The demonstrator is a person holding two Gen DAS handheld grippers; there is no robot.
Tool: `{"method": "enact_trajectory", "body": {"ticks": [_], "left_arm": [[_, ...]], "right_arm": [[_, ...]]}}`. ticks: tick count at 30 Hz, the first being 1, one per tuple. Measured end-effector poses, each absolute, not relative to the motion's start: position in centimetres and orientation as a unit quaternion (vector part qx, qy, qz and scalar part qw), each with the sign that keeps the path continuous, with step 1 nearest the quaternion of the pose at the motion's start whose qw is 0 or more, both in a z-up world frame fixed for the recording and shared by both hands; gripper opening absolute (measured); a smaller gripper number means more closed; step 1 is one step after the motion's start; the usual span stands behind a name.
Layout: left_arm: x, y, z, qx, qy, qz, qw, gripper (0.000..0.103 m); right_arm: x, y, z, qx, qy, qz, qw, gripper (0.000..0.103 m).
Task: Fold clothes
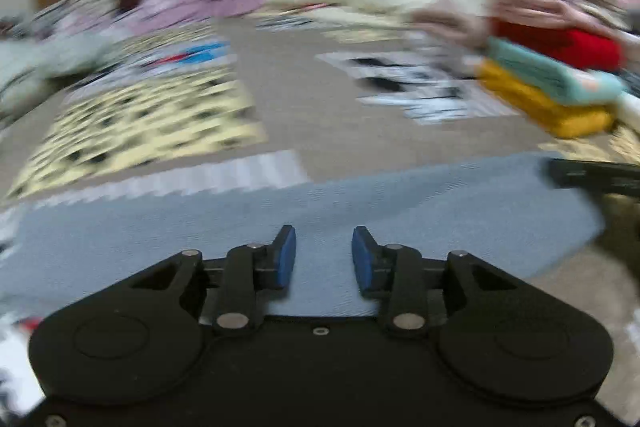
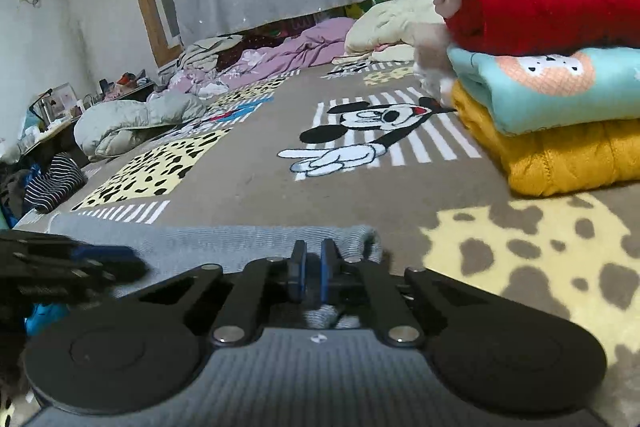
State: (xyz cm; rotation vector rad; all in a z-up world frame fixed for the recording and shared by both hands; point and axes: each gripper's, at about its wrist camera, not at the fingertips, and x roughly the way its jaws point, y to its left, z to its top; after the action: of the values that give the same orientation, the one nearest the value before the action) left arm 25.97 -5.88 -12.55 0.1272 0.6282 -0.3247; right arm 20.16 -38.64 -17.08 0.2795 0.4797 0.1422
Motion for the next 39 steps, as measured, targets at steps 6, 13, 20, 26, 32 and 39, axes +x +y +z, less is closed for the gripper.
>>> {"method": "enact_trajectory", "body": {"ticks": [6, 13, 20, 26, 32, 39], "left_arm": [[27.6, 7.8, -12.2, 0.016, 0.344, 0.047, 0.938, 0.063], [23.3, 10.6, -10.1, -0.051, 0.298, 0.062, 0.951, 0.058], [20.5, 10.9, -12.6, -0.307, 0.313, -0.016, 0.899, 0.058], [21.7, 10.5, -14.7, -0.422, 0.302, -0.013, 0.855, 0.058], [23.5, 11.2, -15.0, -0.453, 0.294, 0.002, 0.842, 0.057], [24.3, 11.4, -15.7, -0.445, 0.281, 0.020, 0.850, 0.043]], "right_arm": [[19.9, -38.5, -17.0, 0.135, 0.234, 0.068, 0.961, 0.007], [19.4, -37.7, -16.7, 0.116, 0.223, 0.085, 0.964, 0.031], [18.3, -37.6, -15.8, 0.122, 0.200, 0.089, 0.968, 0.035], [18.5, -37.9, -15.9, 0.132, 0.201, 0.084, 0.967, 0.035], [19.1, -37.9, -16.4, 0.133, 0.208, 0.089, 0.965, 0.036], [19.3, -37.7, -16.7, 0.132, 0.212, 0.093, 0.964, 0.037]]}}
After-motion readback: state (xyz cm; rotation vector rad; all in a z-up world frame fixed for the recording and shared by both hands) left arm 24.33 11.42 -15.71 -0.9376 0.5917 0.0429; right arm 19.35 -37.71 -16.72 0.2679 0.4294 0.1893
